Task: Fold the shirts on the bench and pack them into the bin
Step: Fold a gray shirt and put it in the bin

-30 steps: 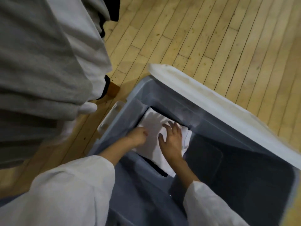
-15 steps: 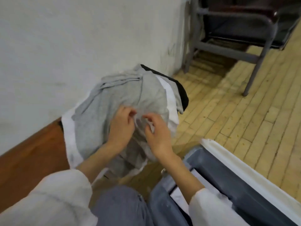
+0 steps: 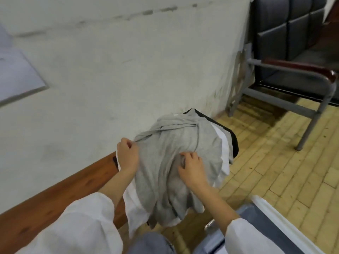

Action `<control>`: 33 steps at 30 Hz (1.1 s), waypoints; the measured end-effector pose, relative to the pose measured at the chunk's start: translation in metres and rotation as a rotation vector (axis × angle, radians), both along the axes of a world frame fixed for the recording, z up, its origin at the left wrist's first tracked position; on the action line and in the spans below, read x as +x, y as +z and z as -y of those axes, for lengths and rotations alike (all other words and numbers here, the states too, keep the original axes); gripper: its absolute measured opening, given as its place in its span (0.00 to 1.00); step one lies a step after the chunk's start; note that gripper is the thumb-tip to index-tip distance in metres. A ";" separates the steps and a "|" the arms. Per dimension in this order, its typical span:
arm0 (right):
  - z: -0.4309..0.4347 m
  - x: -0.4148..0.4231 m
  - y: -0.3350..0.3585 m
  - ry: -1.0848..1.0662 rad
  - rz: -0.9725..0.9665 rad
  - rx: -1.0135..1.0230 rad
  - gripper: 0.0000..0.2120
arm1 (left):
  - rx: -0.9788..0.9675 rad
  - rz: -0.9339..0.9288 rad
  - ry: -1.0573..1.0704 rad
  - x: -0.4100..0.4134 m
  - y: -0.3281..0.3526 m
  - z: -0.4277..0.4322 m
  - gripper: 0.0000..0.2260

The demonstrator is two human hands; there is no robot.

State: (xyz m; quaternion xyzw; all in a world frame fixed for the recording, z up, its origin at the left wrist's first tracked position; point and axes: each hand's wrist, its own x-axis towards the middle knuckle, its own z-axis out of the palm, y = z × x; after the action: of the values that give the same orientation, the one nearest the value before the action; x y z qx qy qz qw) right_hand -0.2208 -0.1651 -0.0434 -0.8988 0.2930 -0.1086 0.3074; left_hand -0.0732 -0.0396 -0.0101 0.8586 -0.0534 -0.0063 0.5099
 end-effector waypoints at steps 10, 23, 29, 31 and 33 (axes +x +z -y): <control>-0.037 0.018 0.033 0.063 -0.035 -0.104 0.26 | -0.192 -0.409 0.027 0.000 0.023 -0.048 0.18; -0.301 0.071 -0.005 0.627 -0.437 -0.185 0.37 | 0.115 -0.386 0.381 0.022 0.028 -0.379 0.23; -0.389 0.074 -0.023 0.658 -0.277 -0.278 0.36 | 0.785 -0.168 0.330 0.006 -0.005 -0.460 0.16; -0.386 0.075 -0.027 0.569 -0.255 -0.314 0.35 | 0.920 0.068 0.201 -0.007 -0.027 -0.453 0.15; -0.377 0.076 -0.032 0.532 -0.255 -0.344 0.39 | 0.895 0.202 0.025 -0.021 -0.049 -0.438 0.15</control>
State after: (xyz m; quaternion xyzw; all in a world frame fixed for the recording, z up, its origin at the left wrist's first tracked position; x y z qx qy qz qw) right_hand -0.1447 0.2119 -0.0753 -0.9888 0.0618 0.0409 0.1299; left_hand -0.0942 0.3983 -0.0586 0.9912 -0.0847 0.0609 0.0812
